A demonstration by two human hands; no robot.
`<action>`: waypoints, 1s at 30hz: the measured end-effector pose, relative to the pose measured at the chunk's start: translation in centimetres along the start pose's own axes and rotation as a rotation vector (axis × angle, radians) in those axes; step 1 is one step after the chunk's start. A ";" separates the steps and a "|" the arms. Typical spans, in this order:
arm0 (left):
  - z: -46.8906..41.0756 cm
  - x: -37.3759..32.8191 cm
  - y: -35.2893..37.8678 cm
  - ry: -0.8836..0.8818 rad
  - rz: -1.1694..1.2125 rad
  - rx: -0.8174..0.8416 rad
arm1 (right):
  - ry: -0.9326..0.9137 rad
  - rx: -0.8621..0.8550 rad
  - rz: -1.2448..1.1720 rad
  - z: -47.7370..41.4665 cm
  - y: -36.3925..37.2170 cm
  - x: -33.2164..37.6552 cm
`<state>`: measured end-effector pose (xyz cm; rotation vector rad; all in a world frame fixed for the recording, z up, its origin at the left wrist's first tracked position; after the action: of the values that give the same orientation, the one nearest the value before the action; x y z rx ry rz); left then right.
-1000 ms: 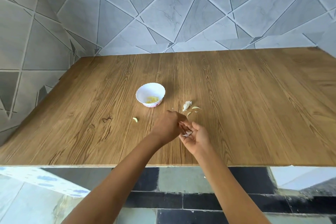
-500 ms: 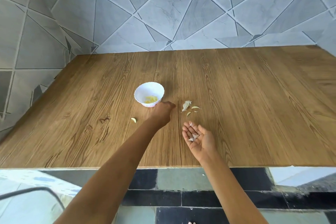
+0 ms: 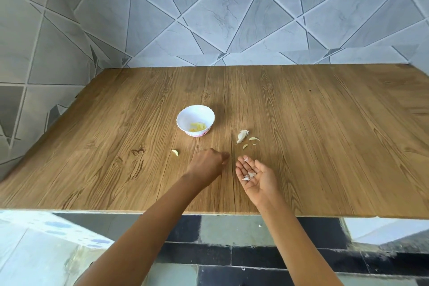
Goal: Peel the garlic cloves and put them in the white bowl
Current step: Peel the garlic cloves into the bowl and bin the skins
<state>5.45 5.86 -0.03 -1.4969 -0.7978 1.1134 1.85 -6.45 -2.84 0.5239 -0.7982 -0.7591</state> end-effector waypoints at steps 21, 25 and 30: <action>4.1 1.5 -4.8 -0.184 0.587 -0.285 | 0.082 0.058 0.007 0.9 3.9 -3.2; 8.2 4.8 -4.7 -0.358 0.654 -0.485 | 0.176 0.129 0.125 0.5 5.3 -5.2; 17.2 8.0 -3.2 -0.710 0.707 -0.722 | 0.389 0.250 0.364 1.2 8.4 -11.0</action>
<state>-7.68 19.85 1.08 -2.0900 -1.2895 2.1080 -0.84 7.05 -1.35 0.7006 -0.6010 -0.2088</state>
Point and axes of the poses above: each hand's wrist, its own z-axis away from the middle knuckle, its own y-axis out of the palm, x = y × z, the point moved 5 cm from there along -z, towards the middle knuckle, and after that the axes turned 3 degrees about z, right-handed, at the moved point
